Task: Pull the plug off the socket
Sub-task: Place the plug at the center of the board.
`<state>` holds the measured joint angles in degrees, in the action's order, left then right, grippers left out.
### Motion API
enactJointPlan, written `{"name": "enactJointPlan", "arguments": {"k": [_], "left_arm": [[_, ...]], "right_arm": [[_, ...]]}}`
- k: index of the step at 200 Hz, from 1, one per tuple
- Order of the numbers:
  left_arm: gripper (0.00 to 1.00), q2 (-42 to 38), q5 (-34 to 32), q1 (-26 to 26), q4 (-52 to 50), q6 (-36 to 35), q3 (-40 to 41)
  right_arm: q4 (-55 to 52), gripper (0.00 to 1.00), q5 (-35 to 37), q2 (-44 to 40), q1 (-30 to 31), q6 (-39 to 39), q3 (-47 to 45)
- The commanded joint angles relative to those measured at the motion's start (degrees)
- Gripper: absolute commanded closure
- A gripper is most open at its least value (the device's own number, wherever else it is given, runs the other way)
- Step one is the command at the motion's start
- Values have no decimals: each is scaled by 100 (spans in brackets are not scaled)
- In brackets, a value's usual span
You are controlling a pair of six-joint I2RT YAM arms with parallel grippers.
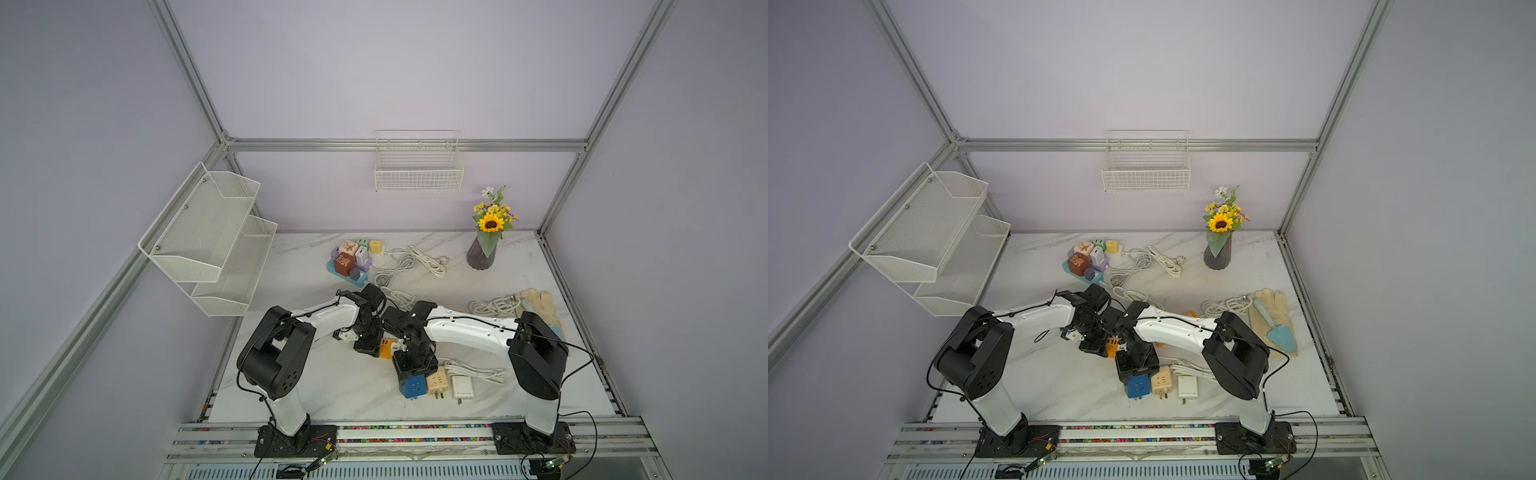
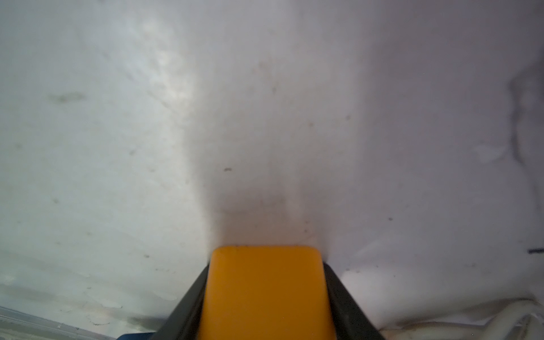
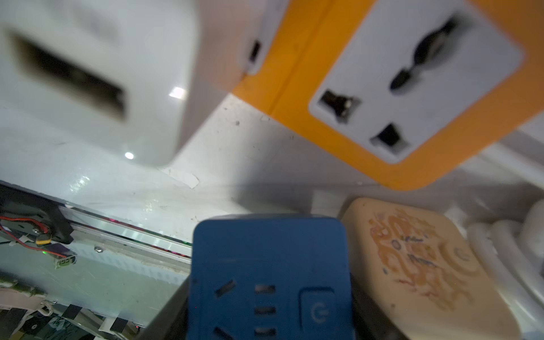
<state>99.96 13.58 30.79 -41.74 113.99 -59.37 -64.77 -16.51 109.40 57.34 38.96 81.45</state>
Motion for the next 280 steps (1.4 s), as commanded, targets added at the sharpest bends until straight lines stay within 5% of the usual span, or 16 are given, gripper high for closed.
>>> {"name": "enactJointPlan", "arguments": {"k": [1, 58, 149, 181, 224, 256, 280], "left_arm": [[100, 193, -410, 6, 377, -2, 156], [100, 199, -409, 5, 383, 0, 164], [100, 244, -427, -1, 377, -9, 99], [100, 250, -435, -2, 360, -13, 80], [100, 238, -426, 6, 316, -9, 100], [100, 241, -483, 5, 282, -9, 37], [100, 303, -453, 6, 265, -52, -23]], "right_arm": [[-67, 40, 82, 184, 25, 112, -11], [-97, 19, 271, 316, 31, 37, 258], [-10, 18, 1112, -638, 34, -534, 632], [1581, 18, 2058, -2095, 22, -2033, -760], [5321, 16, 1487, -4022, -134, -5263, -3599], [6005, 25, 780, -3409, -333, -6050, -3751], [6554, 32, 875, -3078, -333, -6023, -3863]]}}
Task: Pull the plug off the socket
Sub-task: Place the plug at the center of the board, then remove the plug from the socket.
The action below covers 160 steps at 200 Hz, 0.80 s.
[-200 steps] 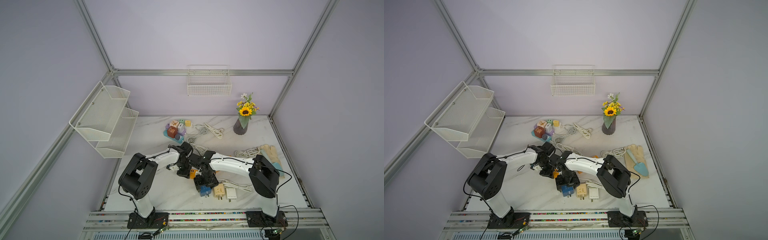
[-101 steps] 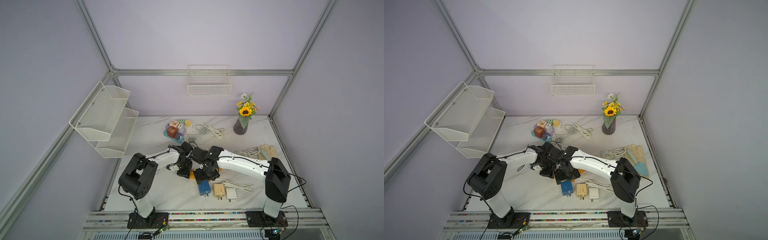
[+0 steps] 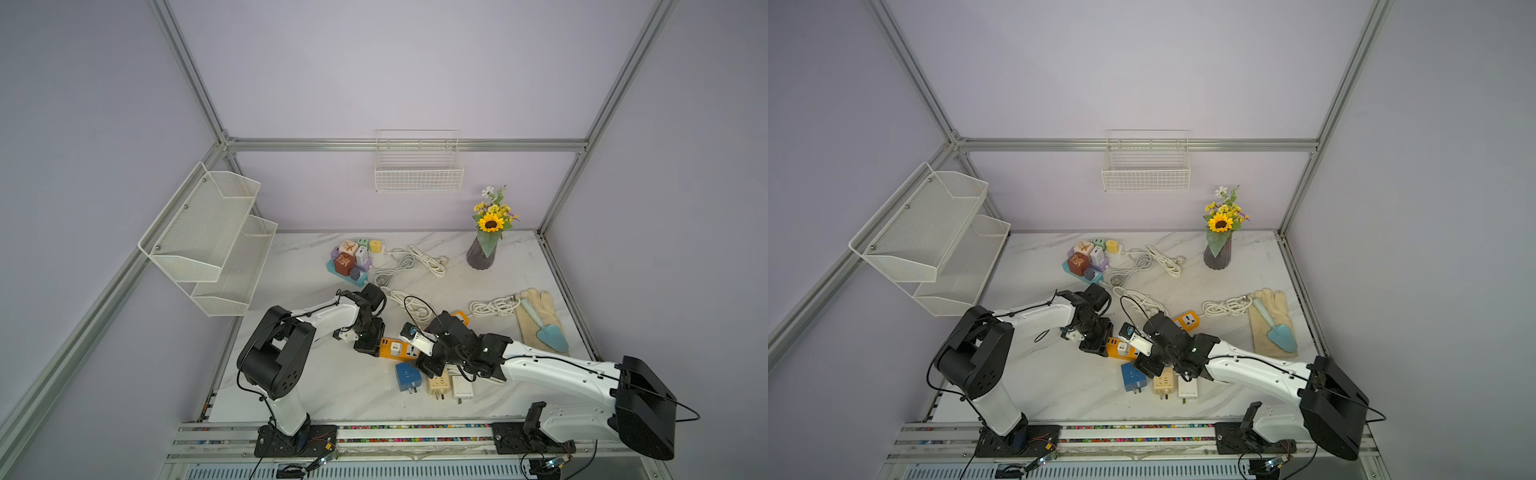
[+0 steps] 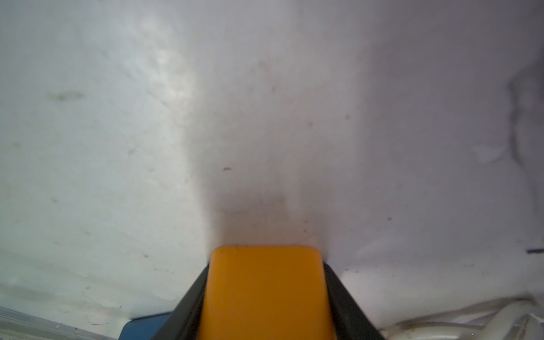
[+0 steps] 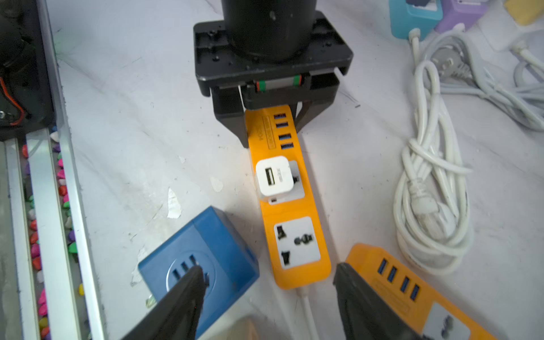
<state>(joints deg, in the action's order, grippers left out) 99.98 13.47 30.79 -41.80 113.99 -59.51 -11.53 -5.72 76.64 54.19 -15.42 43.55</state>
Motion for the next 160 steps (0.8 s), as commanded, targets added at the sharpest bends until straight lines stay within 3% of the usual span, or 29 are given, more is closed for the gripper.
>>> {"name": "enactJointPlan", "arguments": {"k": [1, 61, 122, 160], "left_arm": [[100, 301, -438, 6, 266, -57, -14], [100, 313, -466, 4, 243, -61, -52], [100, 373, -477, 24, 234, -70, -113], [100, 380, -494, 24, 235, -52, -119]], "right_arm": [[1240, 33, -204, 209, -21, -581, -74], [1224, 43, -524, 990, -108, -560, 233], [1261, 45, -589, 1548, -305, -589, 467], [1157, 59, -723, 1732, -312, -551, 593]]}}
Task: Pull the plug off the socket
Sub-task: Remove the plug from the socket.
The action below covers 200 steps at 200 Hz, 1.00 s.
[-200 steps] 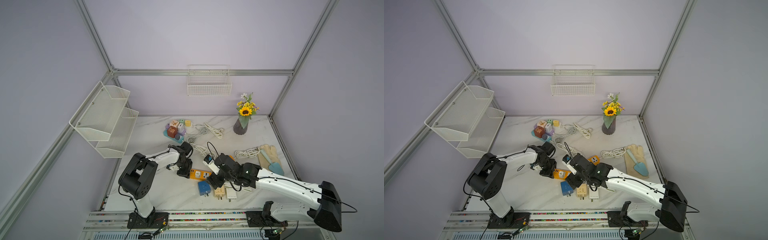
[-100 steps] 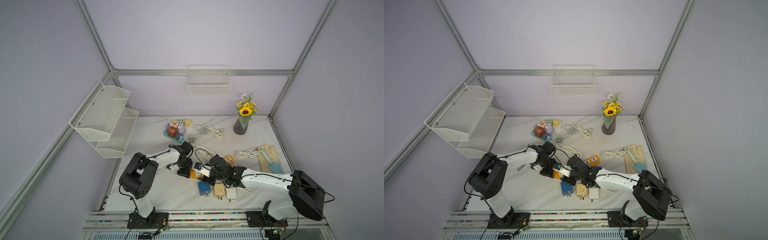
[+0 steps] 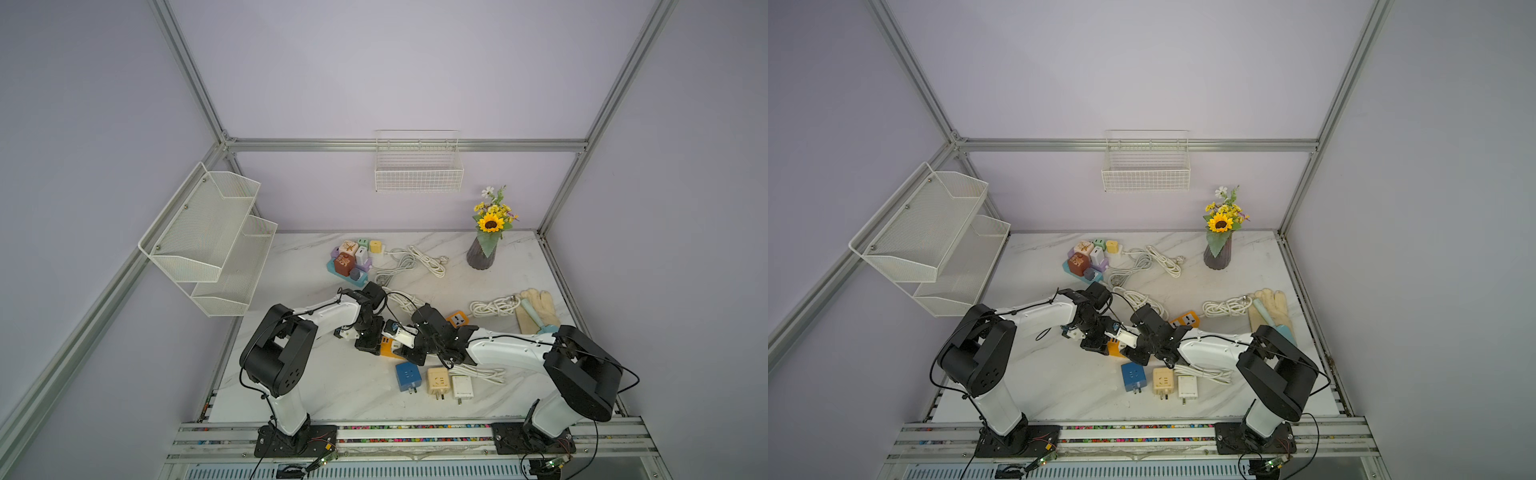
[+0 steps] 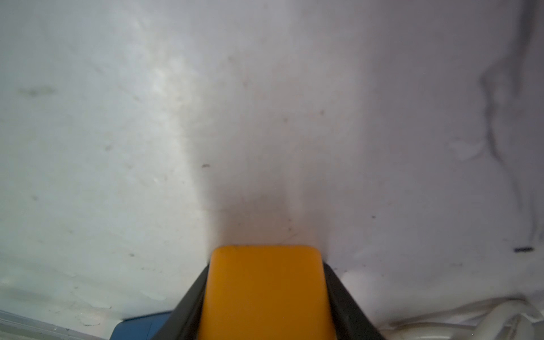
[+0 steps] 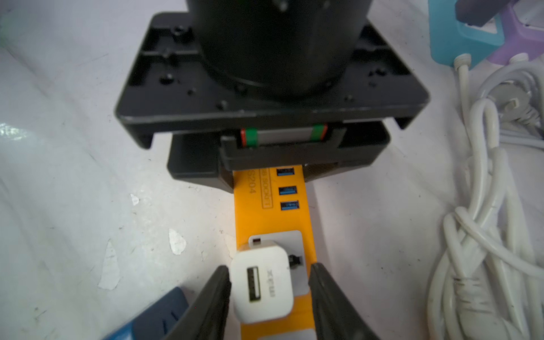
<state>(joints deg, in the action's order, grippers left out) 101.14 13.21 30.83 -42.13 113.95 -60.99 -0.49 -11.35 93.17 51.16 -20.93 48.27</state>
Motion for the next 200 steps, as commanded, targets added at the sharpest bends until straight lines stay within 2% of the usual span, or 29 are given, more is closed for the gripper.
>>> {"name": "enactJointPlan", "arguments": {"k": [1, 65, 115, 148, 200], "left_arm": [[100, 265, -468, 20, 267, -48, 28], [100, 352, -482, 24, 234, -110, 2], [100, 445, -565, 20, 153, -206, -104], [100, 494, -609, 18, 136, -233, -132], [100, 538, -600, 19, 167, -198, -169]], "right_arm": [[56, 59, -158, 79, -4, -4, 121], [14, 76, -254, -23, -2, -67, 228], [-100, 78, -445, -253, -9, -22, 386], [-149, 78, -790, -306, -209, 140, 512], [-376, 78, -962, -649, -387, 329, 551]]}}
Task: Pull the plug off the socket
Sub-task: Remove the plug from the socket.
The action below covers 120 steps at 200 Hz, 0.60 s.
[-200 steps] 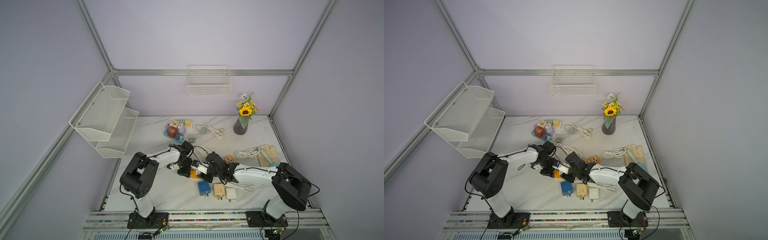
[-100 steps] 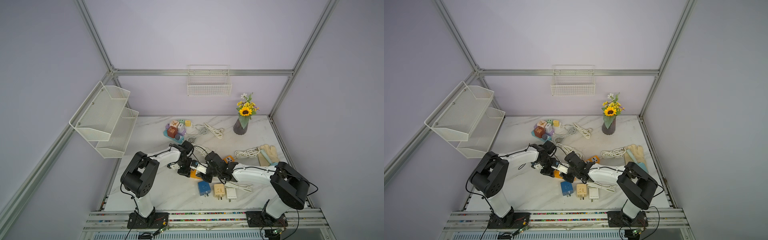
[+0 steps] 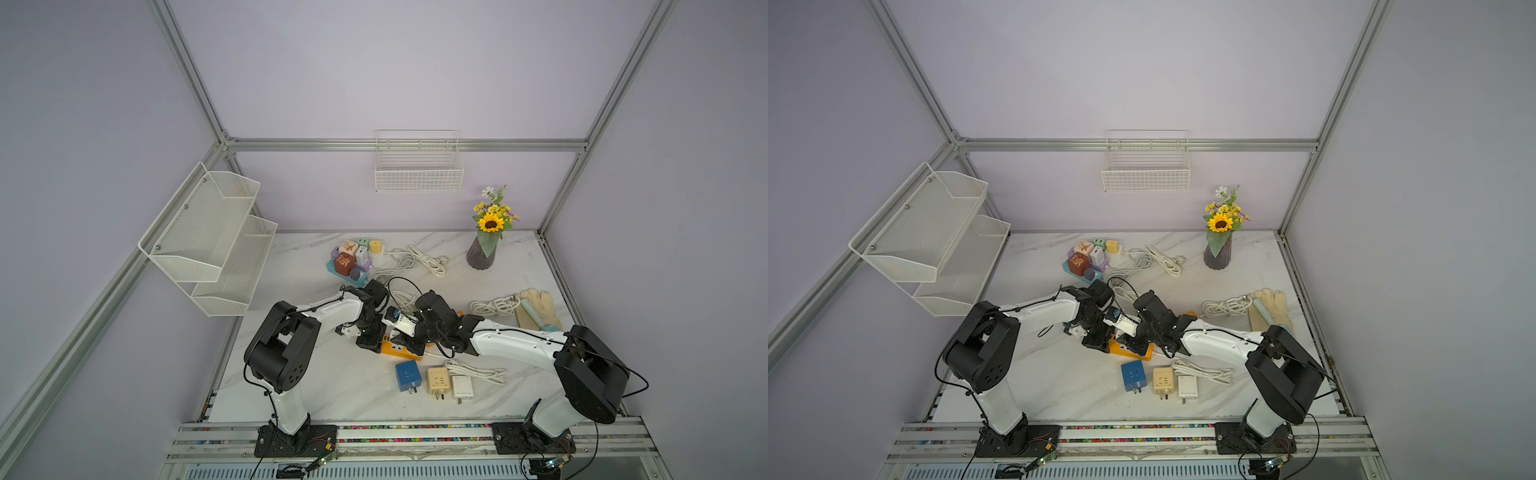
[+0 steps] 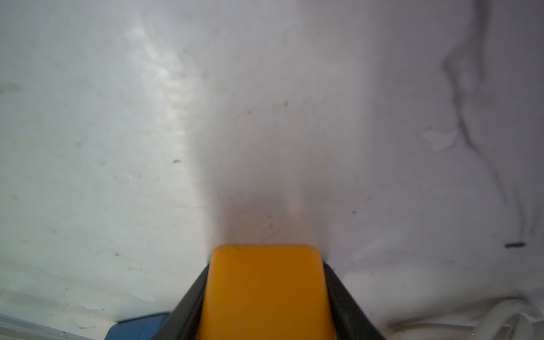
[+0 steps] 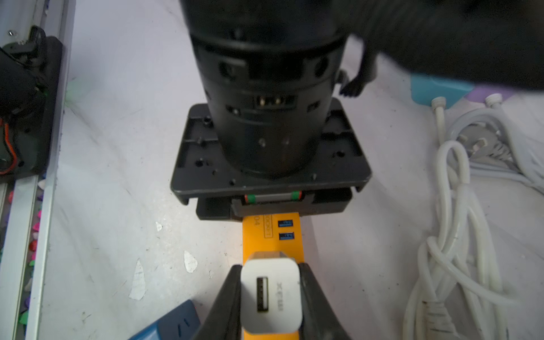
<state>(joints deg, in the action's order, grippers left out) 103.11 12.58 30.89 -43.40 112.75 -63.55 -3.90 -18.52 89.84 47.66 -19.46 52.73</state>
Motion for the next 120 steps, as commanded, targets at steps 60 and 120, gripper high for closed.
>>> {"name": "enactJointPlan", "arguments": {"k": [60, 120], "left_arm": [[100, 458, -671, -281, 390, -649, -244], [100, 438, -473, -646, 707, -1221, -42]], "right_arm": [[387, 76, -1225, -991, 326, 2304, -454], [627, 75, -854, -123, 1241, 3192, -281]]}}
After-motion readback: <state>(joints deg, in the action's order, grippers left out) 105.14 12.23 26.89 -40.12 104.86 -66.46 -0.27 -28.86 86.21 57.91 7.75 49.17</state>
